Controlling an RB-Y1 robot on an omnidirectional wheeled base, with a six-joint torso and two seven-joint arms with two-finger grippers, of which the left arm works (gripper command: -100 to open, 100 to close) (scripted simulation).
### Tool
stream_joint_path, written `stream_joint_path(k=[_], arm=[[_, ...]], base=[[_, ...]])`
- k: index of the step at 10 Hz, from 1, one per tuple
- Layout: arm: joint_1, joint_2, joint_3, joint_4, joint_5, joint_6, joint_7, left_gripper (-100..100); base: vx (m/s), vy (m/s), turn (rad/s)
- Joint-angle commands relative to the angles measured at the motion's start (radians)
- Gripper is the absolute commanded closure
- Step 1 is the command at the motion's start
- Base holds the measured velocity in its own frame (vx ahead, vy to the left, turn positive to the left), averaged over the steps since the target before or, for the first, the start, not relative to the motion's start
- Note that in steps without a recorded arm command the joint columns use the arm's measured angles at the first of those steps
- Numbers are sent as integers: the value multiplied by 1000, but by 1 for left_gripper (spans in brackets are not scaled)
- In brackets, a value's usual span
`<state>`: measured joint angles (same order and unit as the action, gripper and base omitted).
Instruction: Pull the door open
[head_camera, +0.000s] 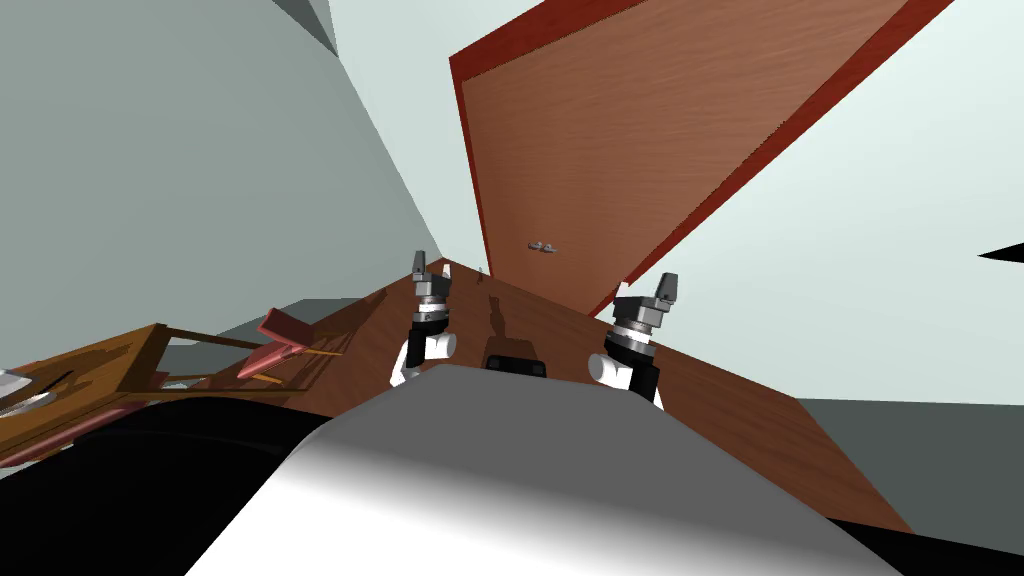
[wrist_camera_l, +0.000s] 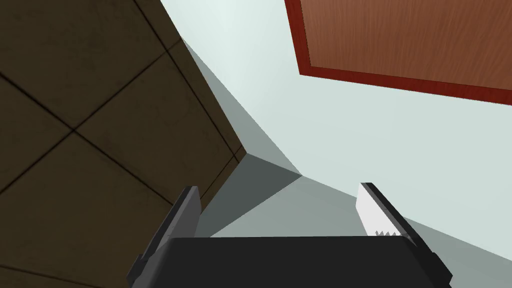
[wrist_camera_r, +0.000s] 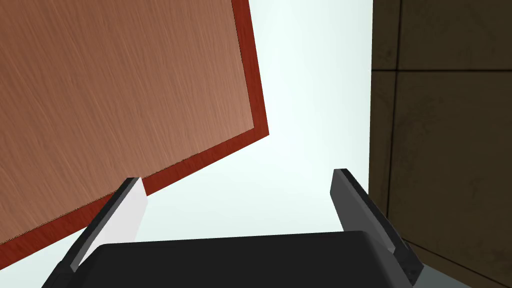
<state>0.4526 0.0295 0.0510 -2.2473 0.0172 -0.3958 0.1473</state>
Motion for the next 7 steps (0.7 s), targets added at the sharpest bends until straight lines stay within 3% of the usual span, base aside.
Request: stream_joint_path(k=[1,7], arm=[[-6,9,-1,29,2,-10,3,-100],[-33,41,-4,150,10,-53,16,-100]], base=[[58,-21,-63],[135,-29,-72]])
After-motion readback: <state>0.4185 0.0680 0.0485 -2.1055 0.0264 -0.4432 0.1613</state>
